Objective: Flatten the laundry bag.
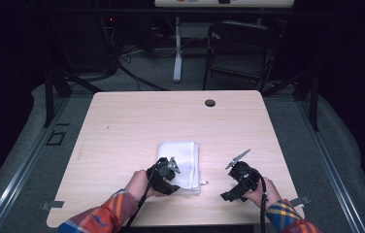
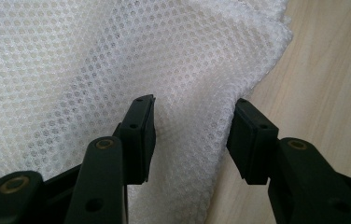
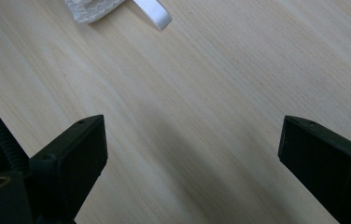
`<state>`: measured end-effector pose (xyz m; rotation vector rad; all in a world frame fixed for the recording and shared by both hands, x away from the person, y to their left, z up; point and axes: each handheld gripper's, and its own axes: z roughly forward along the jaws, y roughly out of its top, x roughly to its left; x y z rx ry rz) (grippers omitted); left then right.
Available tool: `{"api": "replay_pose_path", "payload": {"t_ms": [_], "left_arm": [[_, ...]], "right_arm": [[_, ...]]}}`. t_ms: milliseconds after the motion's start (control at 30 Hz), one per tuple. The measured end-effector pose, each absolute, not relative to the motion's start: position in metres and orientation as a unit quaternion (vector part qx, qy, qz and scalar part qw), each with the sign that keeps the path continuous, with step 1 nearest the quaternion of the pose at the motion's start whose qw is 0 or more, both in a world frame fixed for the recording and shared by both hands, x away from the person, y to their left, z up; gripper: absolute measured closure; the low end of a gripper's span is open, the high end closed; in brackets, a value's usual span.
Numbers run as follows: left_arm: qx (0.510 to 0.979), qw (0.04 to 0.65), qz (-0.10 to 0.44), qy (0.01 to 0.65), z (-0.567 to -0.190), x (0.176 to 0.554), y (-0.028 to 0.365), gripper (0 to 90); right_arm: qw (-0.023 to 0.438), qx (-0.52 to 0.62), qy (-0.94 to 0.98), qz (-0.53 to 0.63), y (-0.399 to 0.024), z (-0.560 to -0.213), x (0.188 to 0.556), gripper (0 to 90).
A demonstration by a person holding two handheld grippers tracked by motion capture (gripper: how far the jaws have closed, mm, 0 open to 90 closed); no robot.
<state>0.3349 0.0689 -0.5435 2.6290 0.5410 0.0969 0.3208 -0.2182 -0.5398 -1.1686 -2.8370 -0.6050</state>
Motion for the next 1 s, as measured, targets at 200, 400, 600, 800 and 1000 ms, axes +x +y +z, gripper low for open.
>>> {"api": "replay_pose_path", "payload": {"t_ms": [200, 400, 600, 800, 1000], "left_arm": [[0.952, 0.232, 0.025, 0.196, -0.541, 0.337, 0.071, 54.8], [0.954, 0.229, 0.029, 0.193, -0.541, 0.337, 0.070, 60.0], [0.954, 0.231, 0.040, 0.189, -0.540, 0.335, 0.069, 74.9], [0.949, 0.250, 0.039, 0.190, -0.539, 0.335, 0.074, 84.1], [0.950, 0.252, 0.031, 0.182, -0.537, 0.335, 0.074, 76.9]], "right_arm": [[0.005, -0.374, -0.907, -0.194, -0.218, -0.540, 0.321, 8.0], [0.003, -0.374, -0.906, -0.198, -0.217, -0.539, 0.320, 9.0], [-0.001, -0.367, -0.908, -0.202, -0.216, -0.538, 0.320, 13.6], [0.001, -0.363, -0.905, -0.223, -0.206, -0.535, 0.317, 25.3], [0.000, -0.353, -0.910, -0.217, -0.203, -0.535, 0.318, 26.4]]}}
